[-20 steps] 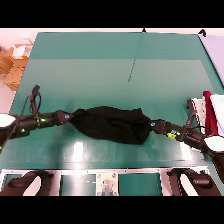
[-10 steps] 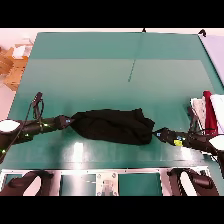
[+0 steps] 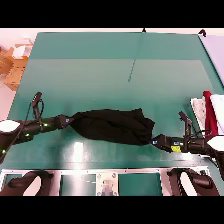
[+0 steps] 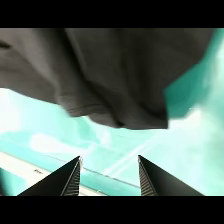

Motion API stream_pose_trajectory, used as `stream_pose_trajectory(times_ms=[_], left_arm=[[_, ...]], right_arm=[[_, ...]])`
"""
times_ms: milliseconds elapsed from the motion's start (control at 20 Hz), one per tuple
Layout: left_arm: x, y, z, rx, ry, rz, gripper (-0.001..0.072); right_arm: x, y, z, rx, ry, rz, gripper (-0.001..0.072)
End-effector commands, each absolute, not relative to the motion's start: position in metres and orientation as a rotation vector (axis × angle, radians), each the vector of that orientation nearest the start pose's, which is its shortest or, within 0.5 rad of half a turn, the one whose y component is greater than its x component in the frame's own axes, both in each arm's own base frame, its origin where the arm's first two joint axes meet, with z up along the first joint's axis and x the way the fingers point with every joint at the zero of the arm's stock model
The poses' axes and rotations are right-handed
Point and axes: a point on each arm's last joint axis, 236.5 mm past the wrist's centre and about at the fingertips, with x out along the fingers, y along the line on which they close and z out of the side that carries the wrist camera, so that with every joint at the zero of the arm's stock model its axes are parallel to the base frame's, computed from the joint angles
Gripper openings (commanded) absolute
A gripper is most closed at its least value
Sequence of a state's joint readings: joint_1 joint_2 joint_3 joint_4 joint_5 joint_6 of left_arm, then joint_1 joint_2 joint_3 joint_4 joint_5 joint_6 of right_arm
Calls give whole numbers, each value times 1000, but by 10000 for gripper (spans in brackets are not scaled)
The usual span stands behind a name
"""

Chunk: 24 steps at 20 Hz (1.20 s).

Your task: Fold the shirts.

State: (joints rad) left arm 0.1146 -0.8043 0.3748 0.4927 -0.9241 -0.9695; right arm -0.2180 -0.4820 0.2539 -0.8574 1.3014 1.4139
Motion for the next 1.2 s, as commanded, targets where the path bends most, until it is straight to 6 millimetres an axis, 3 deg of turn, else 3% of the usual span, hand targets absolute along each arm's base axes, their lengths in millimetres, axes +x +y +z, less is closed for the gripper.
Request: stream_pose_trajectory(times_ms=[0,400,700,850,900,1000,1100,1150], left_arm=[[277,-133,-11,-650,971,-484,23],[276,-134,-10,-653,974,-490,24],[277,-134,-10,-653,974,-489,23],[277,-134,-10,-654,974,-489,23],[277,-134,-10,-656,973,-489,23],[277,-134,-10,-657,973,-489,24],[282,-134,-1,-648,952,-496,23],[290,-136,18,-639,922,-526,23]], right_arm=[[168,107,-54,692,1317,270,346],[179,99,-93,719,1386,213,282],[203,114,-84,815,1299,273,283],[203,127,-83,799,1303,314,282],[203,130,-86,782,1308,320,262],[200,137,-92,752,1329,335,20],[202,143,-83,737,1330,372,16],[210,146,-65,728,1309,415,15]])
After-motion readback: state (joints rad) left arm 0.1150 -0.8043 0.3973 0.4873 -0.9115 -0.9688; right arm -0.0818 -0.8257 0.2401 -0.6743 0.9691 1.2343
